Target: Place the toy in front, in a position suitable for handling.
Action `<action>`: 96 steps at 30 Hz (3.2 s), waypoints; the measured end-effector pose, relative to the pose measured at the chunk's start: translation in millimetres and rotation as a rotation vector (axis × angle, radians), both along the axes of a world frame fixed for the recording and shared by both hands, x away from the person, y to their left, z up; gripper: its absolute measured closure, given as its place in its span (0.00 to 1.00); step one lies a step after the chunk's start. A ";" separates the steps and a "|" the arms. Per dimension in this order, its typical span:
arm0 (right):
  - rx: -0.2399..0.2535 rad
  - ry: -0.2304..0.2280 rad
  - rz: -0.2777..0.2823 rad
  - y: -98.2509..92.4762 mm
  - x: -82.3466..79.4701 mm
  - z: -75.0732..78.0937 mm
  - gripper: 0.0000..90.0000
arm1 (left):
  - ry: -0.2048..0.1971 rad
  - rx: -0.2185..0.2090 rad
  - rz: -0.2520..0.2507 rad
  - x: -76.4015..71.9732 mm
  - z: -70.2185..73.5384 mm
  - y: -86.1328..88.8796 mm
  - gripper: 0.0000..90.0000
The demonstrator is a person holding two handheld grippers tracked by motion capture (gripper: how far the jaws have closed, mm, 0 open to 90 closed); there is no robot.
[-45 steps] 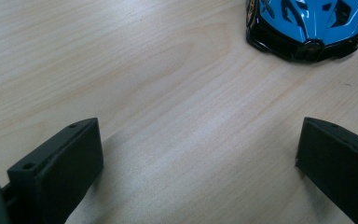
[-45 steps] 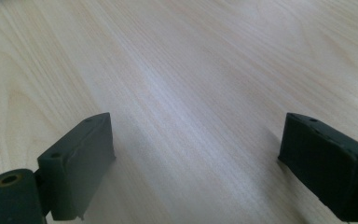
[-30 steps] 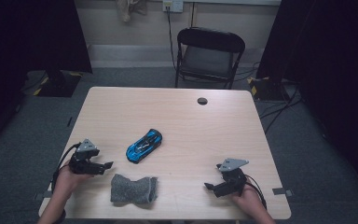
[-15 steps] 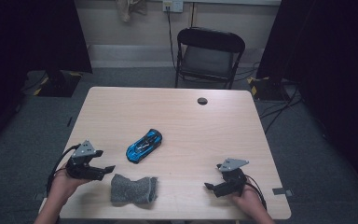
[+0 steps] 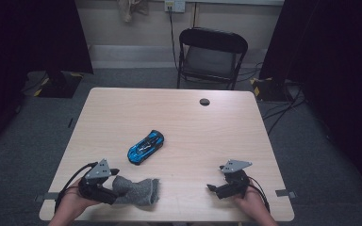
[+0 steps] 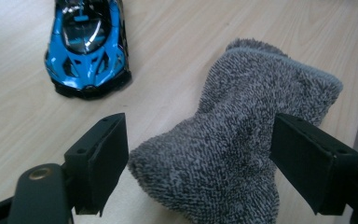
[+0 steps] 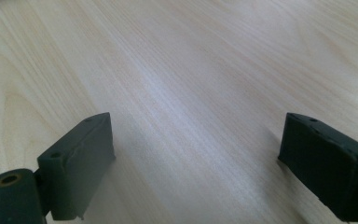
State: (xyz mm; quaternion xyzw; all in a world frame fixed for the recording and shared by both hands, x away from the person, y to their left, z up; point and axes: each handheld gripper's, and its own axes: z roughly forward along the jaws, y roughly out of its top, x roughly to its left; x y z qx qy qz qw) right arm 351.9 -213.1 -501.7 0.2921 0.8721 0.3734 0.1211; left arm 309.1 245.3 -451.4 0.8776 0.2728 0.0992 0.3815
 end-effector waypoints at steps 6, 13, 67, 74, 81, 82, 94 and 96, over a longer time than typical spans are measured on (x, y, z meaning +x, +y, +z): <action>0.002 0.000 -0.003 -0.5 -0.4 0.0 0.10 | 0.022 0.043 0.012 -1.9 -15.3 -4.8 0.21; 0.002 0.001 -0.004 -0.5 -0.4 0.0 0.10 | 0.047 0.077 0.009 -2.2 -25.3 -5.5 0.24; 0.001 0.001 -0.003 -0.6 -0.4 0.1 0.10 | 0.126 0.044 0.024 76.0 -12.3 -150.8 0.74; 0.002 0.001 -0.003 -0.7 -0.3 0.1 0.10 | 0.140 0.042 0.037 82.0 -20.4 -159.6 0.71; 0.002 0.002 0.001 -1.2 -0.4 0.1 0.10 | 0.143 0.035 0.055 82.0 -17.0 -156.5 0.39; 0.002 0.001 0.001 -1.2 -0.4 0.1 0.10 | 0.134 0.046 0.054 80.8 -14.1 -153.6 0.30; 0.001 0.001 0.002 -1.2 -0.3 0.1 0.10 | 0.134 0.082 0.073 56.3 -8.7 -102.3 0.23; 0.001 0.001 0.002 -1.2 -0.3 0.1 0.10 | 0.141 0.080 0.078 53.8 -11.3 -98.0 0.23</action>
